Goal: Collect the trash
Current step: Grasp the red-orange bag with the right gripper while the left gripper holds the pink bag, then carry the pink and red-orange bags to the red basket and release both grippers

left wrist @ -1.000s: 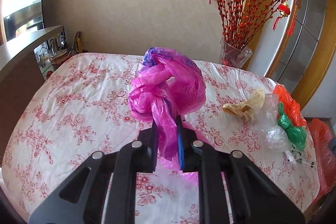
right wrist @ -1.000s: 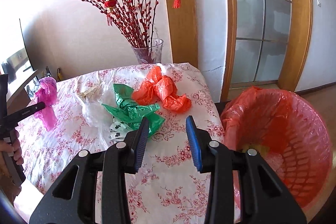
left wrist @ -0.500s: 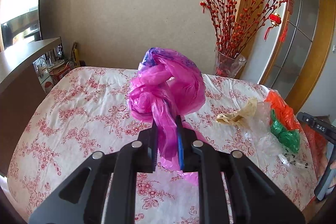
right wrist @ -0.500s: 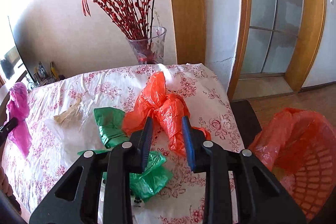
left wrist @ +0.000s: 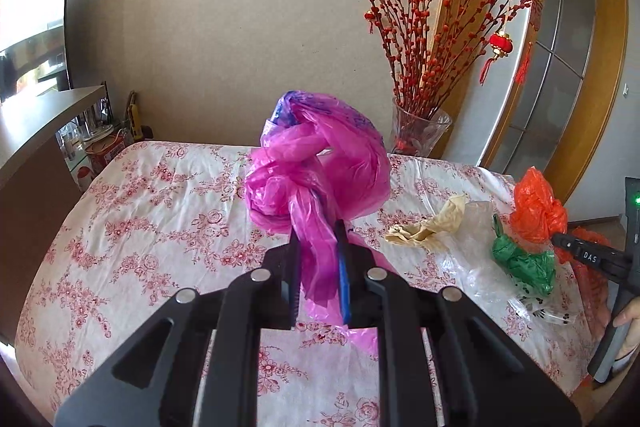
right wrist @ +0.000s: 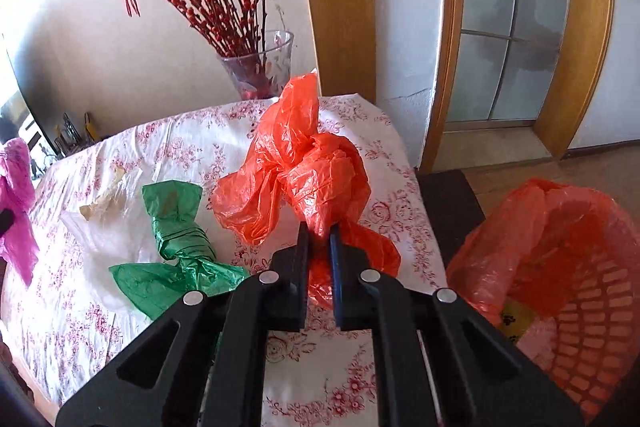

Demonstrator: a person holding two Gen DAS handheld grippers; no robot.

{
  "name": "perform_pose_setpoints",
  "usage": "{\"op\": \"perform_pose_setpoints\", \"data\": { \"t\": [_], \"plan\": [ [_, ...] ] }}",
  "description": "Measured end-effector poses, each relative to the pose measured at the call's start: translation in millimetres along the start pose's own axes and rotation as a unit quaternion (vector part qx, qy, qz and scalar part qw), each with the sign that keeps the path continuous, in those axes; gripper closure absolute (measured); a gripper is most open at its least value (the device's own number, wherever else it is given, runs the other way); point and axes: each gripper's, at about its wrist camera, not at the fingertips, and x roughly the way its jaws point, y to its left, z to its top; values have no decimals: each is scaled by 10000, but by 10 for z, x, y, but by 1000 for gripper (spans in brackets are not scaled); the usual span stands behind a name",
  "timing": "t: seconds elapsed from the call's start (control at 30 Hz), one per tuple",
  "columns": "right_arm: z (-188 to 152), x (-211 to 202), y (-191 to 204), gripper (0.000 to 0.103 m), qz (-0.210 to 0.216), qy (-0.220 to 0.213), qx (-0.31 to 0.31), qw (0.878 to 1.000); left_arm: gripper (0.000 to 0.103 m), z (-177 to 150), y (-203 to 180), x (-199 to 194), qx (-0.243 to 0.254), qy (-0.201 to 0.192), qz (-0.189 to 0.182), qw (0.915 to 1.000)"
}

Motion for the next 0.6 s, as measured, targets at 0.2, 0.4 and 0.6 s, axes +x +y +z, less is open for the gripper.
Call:
{"op": "perform_pose_setpoints", "data": {
  "t": [0.2, 0.4, 0.6],
  "plan": [
    [-81, -284, -157, 94, -33, -252, 151, 9996, 87, 22, -192, -114, 130, -63, -196, 9997],
    [-194, -517, -311, 94, -48, -427, 326, 9985, 87, 63, -460, -256, 330, -162, -463, 9983],
    [-307, -765, -512, 94, -41, -603, 545, 9967, 87, 55, -821, -388, 574, -188, -795, 9950]
  ]
}}
